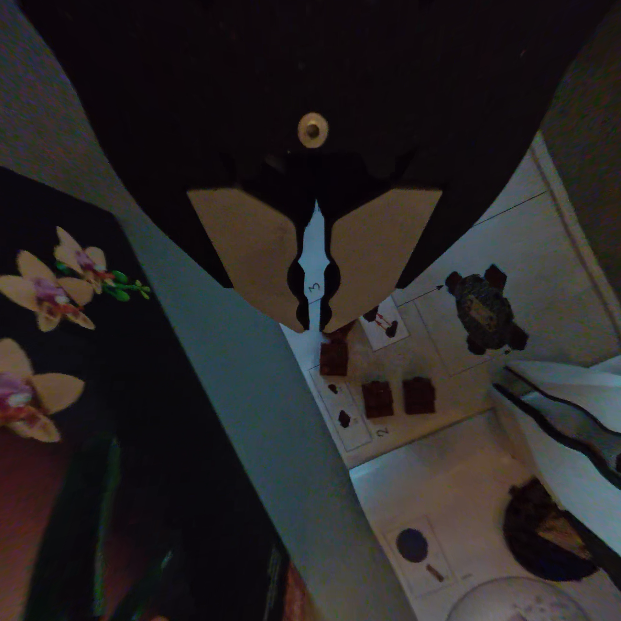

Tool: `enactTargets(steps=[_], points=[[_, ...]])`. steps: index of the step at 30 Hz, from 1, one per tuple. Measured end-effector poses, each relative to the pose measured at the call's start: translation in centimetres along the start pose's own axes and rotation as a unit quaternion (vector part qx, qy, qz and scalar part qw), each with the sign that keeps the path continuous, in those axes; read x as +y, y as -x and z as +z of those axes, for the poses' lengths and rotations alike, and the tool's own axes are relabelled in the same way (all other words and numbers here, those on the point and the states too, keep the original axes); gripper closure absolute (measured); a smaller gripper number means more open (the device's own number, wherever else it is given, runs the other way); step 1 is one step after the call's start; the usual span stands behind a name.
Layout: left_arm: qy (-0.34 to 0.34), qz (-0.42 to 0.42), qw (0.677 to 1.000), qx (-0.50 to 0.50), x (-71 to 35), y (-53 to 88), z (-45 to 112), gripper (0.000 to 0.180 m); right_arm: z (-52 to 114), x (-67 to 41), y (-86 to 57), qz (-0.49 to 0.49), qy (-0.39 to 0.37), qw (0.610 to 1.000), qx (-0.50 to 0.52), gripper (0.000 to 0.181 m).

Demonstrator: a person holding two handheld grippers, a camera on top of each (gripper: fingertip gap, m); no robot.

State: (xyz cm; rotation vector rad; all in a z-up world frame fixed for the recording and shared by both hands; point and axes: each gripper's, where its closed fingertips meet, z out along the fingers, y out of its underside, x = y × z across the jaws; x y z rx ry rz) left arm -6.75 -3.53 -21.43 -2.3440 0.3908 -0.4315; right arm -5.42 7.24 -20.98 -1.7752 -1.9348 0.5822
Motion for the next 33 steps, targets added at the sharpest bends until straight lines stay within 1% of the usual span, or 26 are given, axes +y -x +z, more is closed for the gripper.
enactTargets(steps=[11,14,17,21,23,24,25,26,27,28,29,30,31,32,33], points=[[0.002,0.010,1.000,-0.003,0.1,0.0,0.0,0.171,0.1,-0.8,0.4,-0.008,-0.009,1.000,-0.010,0.176],[0.000,0.010,1.000,-0.003,0.1,0.0,-0.1,0.171,-0.9,0.6,0.5,0.001,0.014,1.000,-0.026,0.176],[-0.021,0.010,1.000,-0.017,-0.8,0.4,-0.3,0.171,-0.5,1.9,0.9,-0.007,0.042,0.999,-0.028,0.176],[-0.031,0.006,0.999,-0.033,-1.2,1.0,-0.6,0.170,-0.2,0.7,1.6,-0.005,0.009,0.999,-0.041,0.176],[-0.041,0.012,0.997,-0.057,-1.3,1.7,-0.8,0.170,-1.0,0.6,0.7,-0.009,0.009,1.000,-0.011,0.176],[-0.054,0.017,0.996,-0.067,-1.6,2.0,-1.0,0.169,-2.0,0.4,0.2,-0.011,-0.006,1.000,0.006,0.175],[-0.071,0.016,0.994,-0.079,-2.0,2.5,-1.4,0.168,-3.2,-0.1,-0.2,-0.008,-0.037,0.999,0.024,0.175],[-0.093,0.017,0.991,-0.090,-2.6,2.9,-1.9,0.165,-5.0,-1.0,-0.3,-0.002,-0.087,0.996,0.036,0.170],[-0.115,0.016,0.988,-0.104,-3.0,3.4,-2.5,0.161,-7.0,-1.8,-0.1,0.005,-0.148,0.988,0.037,0.159],[-0.132,0.019,0.984,-0.117,-3.4,3.8,-3.1,0.155,-9.1,-2.4,0.5,0.015,-0.210,0.977,0.032,0.135],[-0.147,0.022,0.980,-0.129,-3.7,4.2,-3.8,0.140,-11.3,-2.9,1.4,0.026,-0.270,0.963,0.012,0.103],[-0.166,0.022,0.976,-0.142,-4.3,4.5,-4.6,0.124,-13.4,-3.0,2.3,0.046,-0.322,0.946,-0.006,0.081],[-0.195,0.024,0.969,-0.149,-5.1,4.5,-5.6,0.109,-15.3,-2.8,3.0,0.066,-0.366,0.928,-0.019,0.066],[-0.229,0.023,0.960,-0.159,-6.2,4.4,-6.8,0.095,-17.1,-2.5,3.6,0.082,-0.408,0.909,-0.028,0.046],[-0.268,0.026,0.950,-0.159,-7.2,3.9,-8.1,0.088,-18.7,-1.9,4.2,0.090,-0.445,0.891,-0.029,0.035]])
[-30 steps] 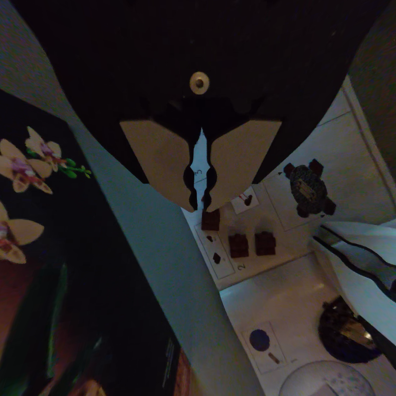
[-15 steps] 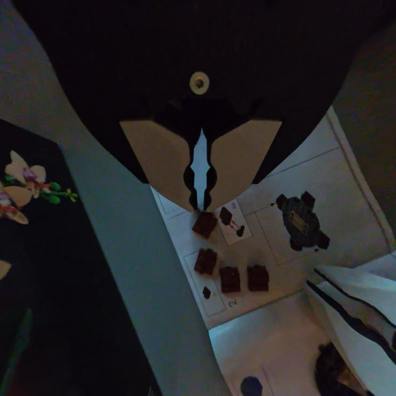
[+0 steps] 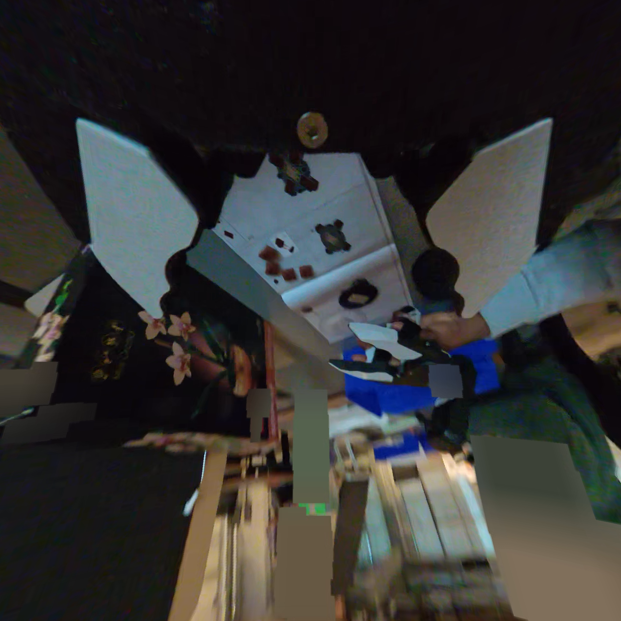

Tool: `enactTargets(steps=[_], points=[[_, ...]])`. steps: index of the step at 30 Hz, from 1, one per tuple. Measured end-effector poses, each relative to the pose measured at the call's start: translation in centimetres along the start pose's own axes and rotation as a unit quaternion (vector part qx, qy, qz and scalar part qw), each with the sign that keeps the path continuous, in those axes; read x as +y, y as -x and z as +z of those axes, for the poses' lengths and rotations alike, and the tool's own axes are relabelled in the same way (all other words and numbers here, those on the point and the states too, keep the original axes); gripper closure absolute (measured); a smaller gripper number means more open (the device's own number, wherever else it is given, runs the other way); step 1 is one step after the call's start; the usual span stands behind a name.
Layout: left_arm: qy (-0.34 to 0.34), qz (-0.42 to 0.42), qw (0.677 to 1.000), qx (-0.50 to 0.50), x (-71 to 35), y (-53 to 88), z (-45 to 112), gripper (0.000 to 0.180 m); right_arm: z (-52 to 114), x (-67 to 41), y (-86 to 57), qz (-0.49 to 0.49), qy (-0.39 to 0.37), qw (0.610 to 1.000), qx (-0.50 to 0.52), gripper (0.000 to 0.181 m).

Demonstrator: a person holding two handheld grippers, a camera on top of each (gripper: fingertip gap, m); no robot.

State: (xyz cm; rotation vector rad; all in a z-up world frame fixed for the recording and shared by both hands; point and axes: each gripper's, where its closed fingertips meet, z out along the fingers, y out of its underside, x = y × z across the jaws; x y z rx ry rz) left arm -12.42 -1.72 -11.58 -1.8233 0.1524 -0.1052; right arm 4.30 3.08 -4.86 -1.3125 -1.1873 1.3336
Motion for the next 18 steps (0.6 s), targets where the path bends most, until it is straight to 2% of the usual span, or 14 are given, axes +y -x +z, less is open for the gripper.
enactTargets(steps=[2,4,6,8,9,11,12,13,15,17,18], points=[[-0.088,-0.017,0.996,0.019,-3.4,-1.2,-1.6,0.064,-2.8,-1.0,0.8,-0.010,-0.058,0.998,0.019,0.035],[-0.114,-0.052,0.991,0.041,-5.0,-2.5,-2.8,0.035,-4.8,-0.9,1.7,-0.033,-0.074,0.996,0.042,0.035],[-0.136,-0.057,0.987,0.063,-6.1,-4.1,-3.8,0.035,-6.1,-0.8,2.8,-0.055,-0.080,0.994,0.052,0.035],[-0.194,-0.022,0.978,0.071,-7.5,-5.7,-5.1,0.038,-7.5,-1.4,3.2,-0.073,-0.102,0.988,0.085,0.035],[-0.234,0.009,0.969,0.075,-8.2,-6.7,-6.2,0.067,-8.1,-1.6,3.1,-0.074,-0.113,0.986,0.103,0.051],[-0.307,0.046,0.951,0.019,-9.4,-6.6,-7.9,0.128,-9.4,-2.3,4.4,-0.097,-0.154,0.980,0.086,0.119],[-0.306,0.048,0.951,-0.002,-9.4,-6.3,-8.0,0.160,-10.0,-2.6,5.2,-0.114,-0.178,0.975,0.071,0.159],[-0.287,0.048,0.957,-0.002,-8.9,-6.3,-7.7,0.180,-10.5,-2.9,5.7,-0.132,-0.198,0.969,0.065,0.179],[-0.260,0.060,0.964,0.010,-8.0,-6.4,-7.1,0.180,-10.8,-2.5,5.3,-0.157,-0.194,0.963,0.097,0.181],[-0.271,0.083,0.959,0.003,-8.1,-6.3,-7.0,0.180,-10.4,-1.6,4.1,-0.152,-0.160,0.966,0.133,0.180],[-0.269,0.083,0.960,0.006,-8.2,-6.2,-6.8,0.180,-10.2,-1.4,3.6,-0.142,-0.159,0.966,0.145,0.173]])
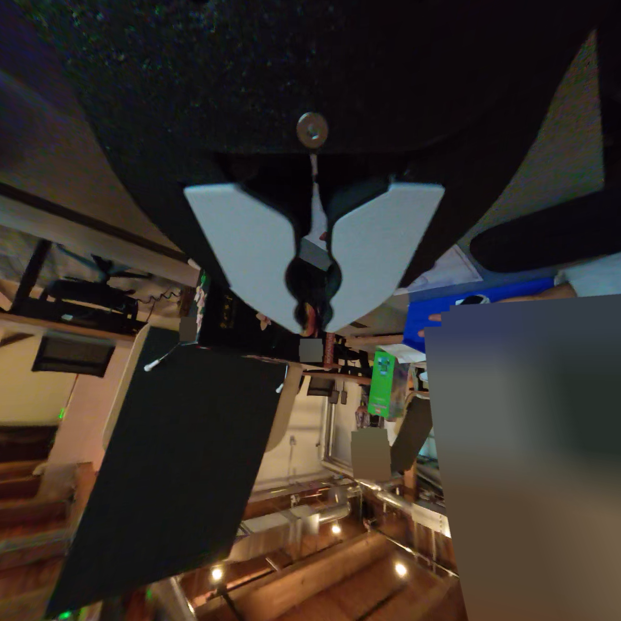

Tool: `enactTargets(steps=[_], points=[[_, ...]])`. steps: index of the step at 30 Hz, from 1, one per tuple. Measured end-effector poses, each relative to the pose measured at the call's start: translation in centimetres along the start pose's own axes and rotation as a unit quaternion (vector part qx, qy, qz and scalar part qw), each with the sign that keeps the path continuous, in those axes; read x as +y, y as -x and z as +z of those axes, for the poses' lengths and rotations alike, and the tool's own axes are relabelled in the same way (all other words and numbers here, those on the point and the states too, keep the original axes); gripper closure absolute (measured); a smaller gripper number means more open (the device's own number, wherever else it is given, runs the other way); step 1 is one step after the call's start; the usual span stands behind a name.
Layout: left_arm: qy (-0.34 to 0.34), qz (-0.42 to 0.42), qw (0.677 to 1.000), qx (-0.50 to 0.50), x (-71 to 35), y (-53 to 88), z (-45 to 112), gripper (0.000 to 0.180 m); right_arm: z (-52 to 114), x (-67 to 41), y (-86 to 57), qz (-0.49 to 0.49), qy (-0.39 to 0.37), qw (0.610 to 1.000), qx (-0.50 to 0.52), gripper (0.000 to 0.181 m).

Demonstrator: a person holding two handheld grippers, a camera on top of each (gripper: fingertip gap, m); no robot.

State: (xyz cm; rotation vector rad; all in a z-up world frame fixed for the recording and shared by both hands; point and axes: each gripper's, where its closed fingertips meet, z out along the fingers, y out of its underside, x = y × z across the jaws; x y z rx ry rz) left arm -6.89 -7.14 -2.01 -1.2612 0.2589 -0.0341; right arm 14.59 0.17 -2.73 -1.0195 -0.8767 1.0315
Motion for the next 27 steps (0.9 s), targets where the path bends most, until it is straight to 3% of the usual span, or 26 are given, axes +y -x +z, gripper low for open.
enactTargets(steps=[1,2,3,4,5,6,7,10,12,13,14,15,16,17,19,20,21,24,25,27], points=[[0.001,-0.011,1.000,0.009,0.1,-0.1,0.5,0.171,0.5,0.2,-0.1,0.011,-0.002,1.000,0.000,0.145],[0.005,-0.031,0.999,0.029,0.4,-0.5,1.0,0.145,1.2,0.7,-0.3,0.030,0.006,1.000,0.001,0.113],[0.011,-0.060,0.997,0.042,0.8,-0.7,1.6,0.113,1.8,1.4,-0.6,0.049,0.024,0.999,-0.001,0.100],[0.013,-0.089,0.995,0.044,1.2,-0.6,2.1,0.114,2.3,2.0,-0.8,0.062,0.036,0.997,-0.005,0.104],[0.009,-0.107,0.993,0.045,1.6,-0.6,2.4,0.115,2.6,2.5,-0.5,0.055,0.037,0.998,-0.020,0.149],[-0.004,-0.109,0.993,0.045,1.9,-0.5,2.5,0.115,2.9,2.8,-0.5,0.037,0.026,0.998,-0.031,0.181],[-0.017,-0.092,0.995,0.036,2.3,-0.2,2.3,0.169,3.2,3.2,-0.9,0.026,0.016,0.999,-0.022,0.181],[0.012,-0.039,0.999,0.001,4.9,0.4,2.0,0.180,4.0,5.5,-1.1,0.047,0.019,0.998,-0.025,0.175],[0.009,-0.029,1.000,0.007,5.3,0.0,1.9,0.180,4.2,6.2,-1.8,0.047,-0.018,0.999,0.003,0.135],[-0.001,-0.033,0.999,-0.001,5.2,0.3,2.0,0.158,4.3,6.1,-2.0,0.039,-0.030,0.999,0.013,0.120],[-0.008,-0.040,0.999,-0.005,5.2,0.6,2.2,0.159,4.3,6.3,-1.9,0.021,-0.021,0.999,0.013,0.126],[0.004,-0.058,0.998,-0.004,5.8,0.8,2.4,0.161,4.3,6.9,-1.6,-0.001,0.003,1.000,0.004,0.159],[0.024,-0.073,0.997,-0.003,6.6,1.0,2.5,0.162,4.4,7.4,-1.1,-0.020,0.022,0.999,-0.009,0.181],[0.040,-0.085,0.996,0.004,7.2,0.8,2.5,0.180,4.6,8.0,-0.7,-0.027,0.042,0.999,-0.020,0.181],[0.057,-0.075,0.995,0.020,8.3,0.2,2.7,0.180,5.0,9.2,0.1,-0.037,0.072,0.996,-0.040,0.179],[0.061,-0.065,0.996,0.019,8.7,0.0,2.7,0.180,5.3,9.4,-0.1,-0.051,0.077,0.995,-0.026,0.169],[0.061,-0.054,0.997,0.012,8.8,0.0,2.9,0.164,5.5,9.4,-0.2,-0.068,0.075,0.995,-0.017,0.140],[0.099,-0.003,0.995,0.008,9.8,-0.2,3.0,0.168,5.6,10.3,0.9,-0.103,0.105,0.988,-0.043,0.180],[0.106,0.006,0.994,0.017,9.8,-0.4,2.8,0.180,5.5,10.4,1.3,-0.102,0.113,0.987,-0.053,0.181],[0.104,0.000,0.994,0.017,9.7,-0.5,2.7,0.180,5.5,10.8,1.5,-0.101,0.124,0.985,-0.060,0.181]])
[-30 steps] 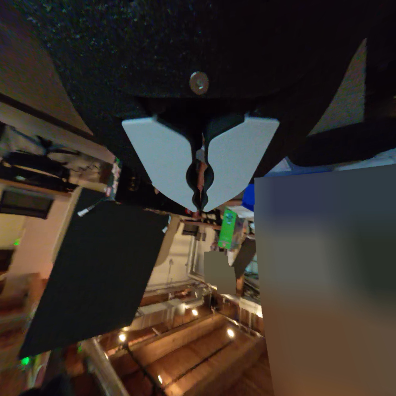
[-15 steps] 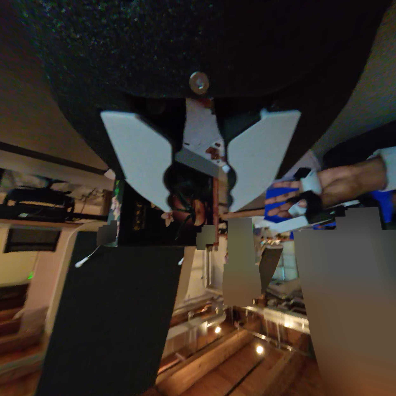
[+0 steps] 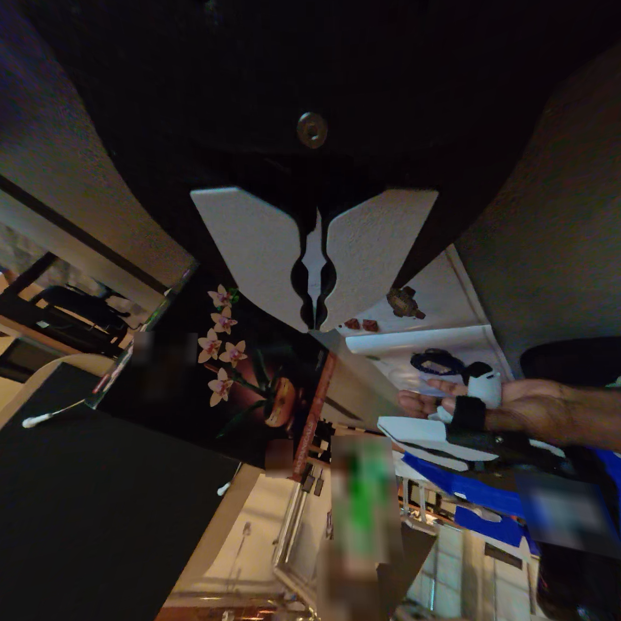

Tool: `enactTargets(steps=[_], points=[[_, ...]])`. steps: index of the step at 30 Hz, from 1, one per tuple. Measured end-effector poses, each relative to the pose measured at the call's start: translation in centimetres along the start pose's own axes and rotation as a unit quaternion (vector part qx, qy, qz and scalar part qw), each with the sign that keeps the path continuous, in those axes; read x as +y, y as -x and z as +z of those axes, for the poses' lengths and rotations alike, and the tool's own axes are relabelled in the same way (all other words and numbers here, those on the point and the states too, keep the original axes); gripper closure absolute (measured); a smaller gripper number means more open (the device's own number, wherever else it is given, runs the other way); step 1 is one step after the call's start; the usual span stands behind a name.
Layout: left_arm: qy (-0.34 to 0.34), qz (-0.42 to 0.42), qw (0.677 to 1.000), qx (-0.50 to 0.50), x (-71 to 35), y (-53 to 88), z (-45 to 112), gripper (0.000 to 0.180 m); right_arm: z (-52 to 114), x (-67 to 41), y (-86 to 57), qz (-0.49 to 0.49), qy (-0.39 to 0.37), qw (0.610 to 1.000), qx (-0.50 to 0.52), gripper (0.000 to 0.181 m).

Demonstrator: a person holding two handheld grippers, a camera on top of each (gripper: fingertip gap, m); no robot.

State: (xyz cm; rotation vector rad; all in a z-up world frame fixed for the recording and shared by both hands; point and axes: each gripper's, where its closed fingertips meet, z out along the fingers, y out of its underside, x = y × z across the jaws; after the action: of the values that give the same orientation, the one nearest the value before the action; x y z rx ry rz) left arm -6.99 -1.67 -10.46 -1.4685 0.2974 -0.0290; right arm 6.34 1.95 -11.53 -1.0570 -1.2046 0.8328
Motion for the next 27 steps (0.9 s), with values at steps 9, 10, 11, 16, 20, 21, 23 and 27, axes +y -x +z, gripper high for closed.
enactTargets(steps=[9,10,11,16,20,21,23,27], points=[[-0.015,-0.034,0.999,-0.039,-0.3,0.9,0.5,0.047,0.2,-0.1,-2.0,0.027,-0.014,0.998,0.058,0.081],[-0.015,-0.036,0.999,-0.034,-0.2,0.7,0.5,0.047,0.1,-0.2,-2.1,0.032,-0.017,0.998,0.059,0.081],[-0.016,-0.034,0.999,-0.035,-0.2,0.7,0.5,0.047,0.1,-0.2,-2.2,0.036,-0.019,0.997,0.060,0.082],[0.002,-0.011,1.000,-0.023,0.4,0.0,0.7,0.047,0.2,0.1,-2.3,0.043,-0.010,0.997,0.059,0.085],[0.016,-0.002,1.000,-0.009,0.9,-0.6,0.9,0.047,0.3,0.2,-2.3,0.040,-0.008,0.997,0.060,0.085],[0.017,0.000,1.000,-0.007,1.0,-0.7,1.0,0.047,0.4,0.2,-2.2,0.040,-0.008,0.997,0.058,0.086],[0.013,0.003,1.000,-0.006,0.9,-0.9,1.1,0.048,0.2,0.0,-2.4,0.037,-0.013,0.997,0.061,0.106],[0.011,0.003,1.000,-0.009,0.7,-0.7,0.9,0.052,-0.7,-1.0,-2.7,0.032,-0.050,0.995,0.077,0.125]])
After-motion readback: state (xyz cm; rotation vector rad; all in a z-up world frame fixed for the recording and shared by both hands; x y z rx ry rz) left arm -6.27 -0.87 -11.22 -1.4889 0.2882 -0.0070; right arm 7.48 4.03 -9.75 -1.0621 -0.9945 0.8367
